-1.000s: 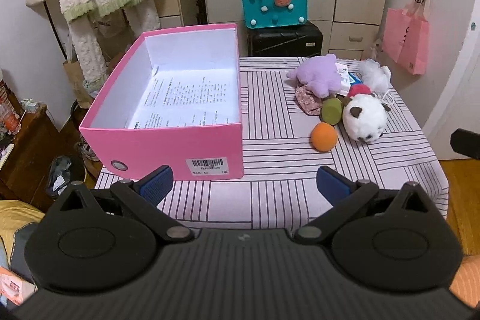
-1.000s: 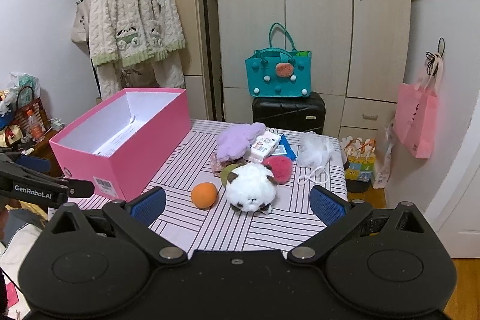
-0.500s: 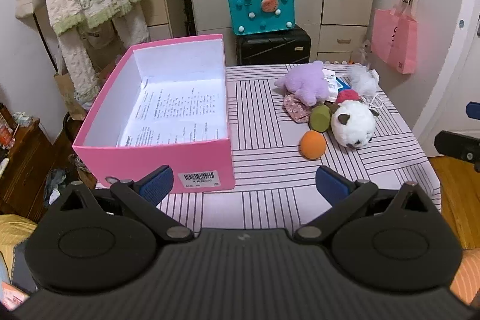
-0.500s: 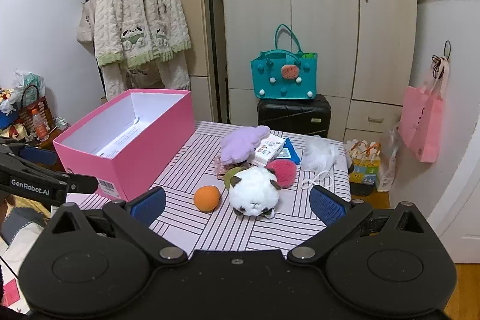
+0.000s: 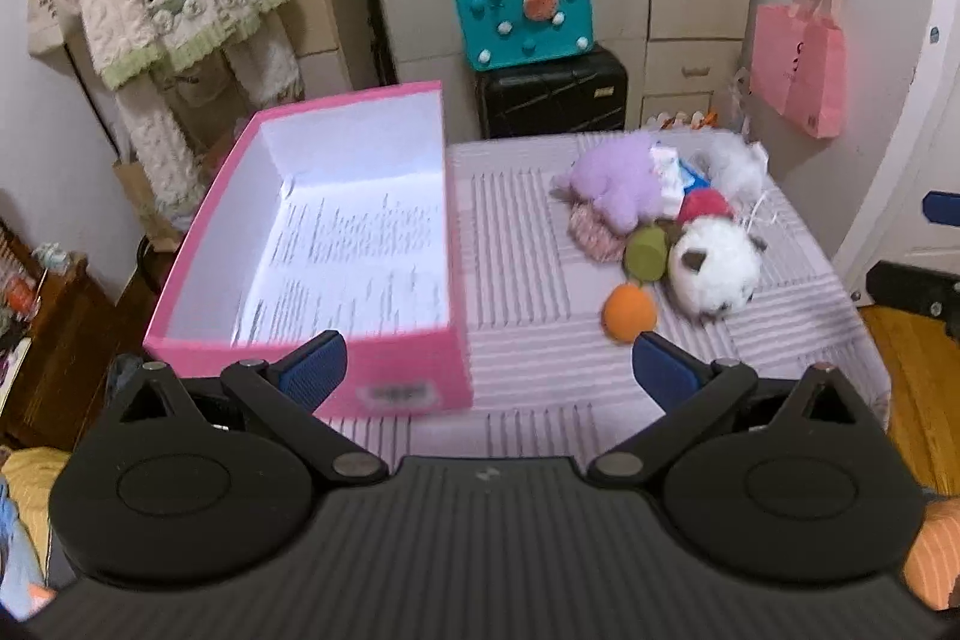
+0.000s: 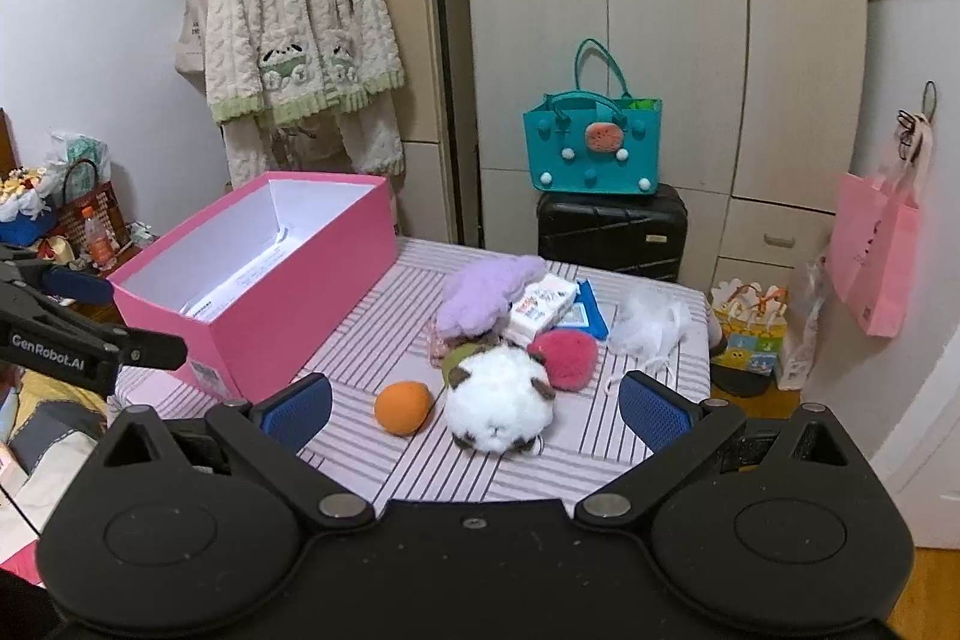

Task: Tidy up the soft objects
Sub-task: 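Reach the left tool to the white plush toy and close on it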

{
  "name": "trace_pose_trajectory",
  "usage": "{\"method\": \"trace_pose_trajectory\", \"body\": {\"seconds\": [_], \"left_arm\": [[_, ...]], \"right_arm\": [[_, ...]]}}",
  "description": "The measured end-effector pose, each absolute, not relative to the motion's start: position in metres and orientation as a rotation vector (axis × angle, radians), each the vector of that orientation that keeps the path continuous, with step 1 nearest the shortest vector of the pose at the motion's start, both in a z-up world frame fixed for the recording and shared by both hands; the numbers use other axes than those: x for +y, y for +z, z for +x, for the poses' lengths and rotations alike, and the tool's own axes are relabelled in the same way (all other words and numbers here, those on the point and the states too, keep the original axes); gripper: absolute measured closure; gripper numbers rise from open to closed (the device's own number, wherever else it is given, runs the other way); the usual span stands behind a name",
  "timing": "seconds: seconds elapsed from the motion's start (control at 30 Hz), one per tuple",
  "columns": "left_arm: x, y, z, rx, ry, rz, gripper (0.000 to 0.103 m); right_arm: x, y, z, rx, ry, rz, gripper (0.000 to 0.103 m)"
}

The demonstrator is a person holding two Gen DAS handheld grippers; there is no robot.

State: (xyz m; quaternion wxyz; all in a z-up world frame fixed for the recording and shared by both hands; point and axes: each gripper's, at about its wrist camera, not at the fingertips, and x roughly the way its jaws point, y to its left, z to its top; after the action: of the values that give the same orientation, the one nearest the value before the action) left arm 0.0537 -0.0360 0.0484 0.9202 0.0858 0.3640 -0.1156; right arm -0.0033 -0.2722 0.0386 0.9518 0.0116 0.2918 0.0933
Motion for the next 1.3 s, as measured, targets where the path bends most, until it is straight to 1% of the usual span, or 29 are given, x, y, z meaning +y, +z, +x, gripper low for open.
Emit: {"method": "trace_pose_trajectory", "body": {"seconds": [0.23, 0.43, 0.63, 0.77, 1.0, 1.13, 1.3], "left_arm": [[-0.068, 0.051, 0.082, 0.685, -0.328, 0.174, 0.000], [-0.103, 0.041, 0.112, 0.661, -0.380, 0.197, 0.000], [-0.131, 0.030, 0.134, 0.661, -0.396, 0.206, 0.000], [-0.137, 0.016, 0.141, 0.715, -0.425, 0.168, 0.001], [-0.138, -0.011, 0.131, 0.814, -0.501, 0.143, 0.003], [-0.137, -0.015, 0.128, 0.808, -0.531, 0.105, 0.004], [-0.158, -0.024, 0.133, 0.806, -0.627, 0.115, 0.004]], "right_arm": [[-0.292, 0.038, 0.012, 0.514, 0.248, 0.011, 0.000], [-0.321, 0.022, 0.033, 0.420, 0.215, 0.010, 0.000], [-0.359, 0.012, 0.067, 0.439, 0.213, 0.068, 0.000], [-0.371, 0.005, 0.081, 0.454, 0.259, 0.101, 0.000], [-0.349, -0.020, 0.080, 0.493, 0.394, -0.036, 0.000], [-0.332, -0.043, 0.083, 0.541, 0.437, -0.126, 0.000], [-0.312, -0.073, 0.088, 0.576, 0.514, -0.157, 0.002]]}}
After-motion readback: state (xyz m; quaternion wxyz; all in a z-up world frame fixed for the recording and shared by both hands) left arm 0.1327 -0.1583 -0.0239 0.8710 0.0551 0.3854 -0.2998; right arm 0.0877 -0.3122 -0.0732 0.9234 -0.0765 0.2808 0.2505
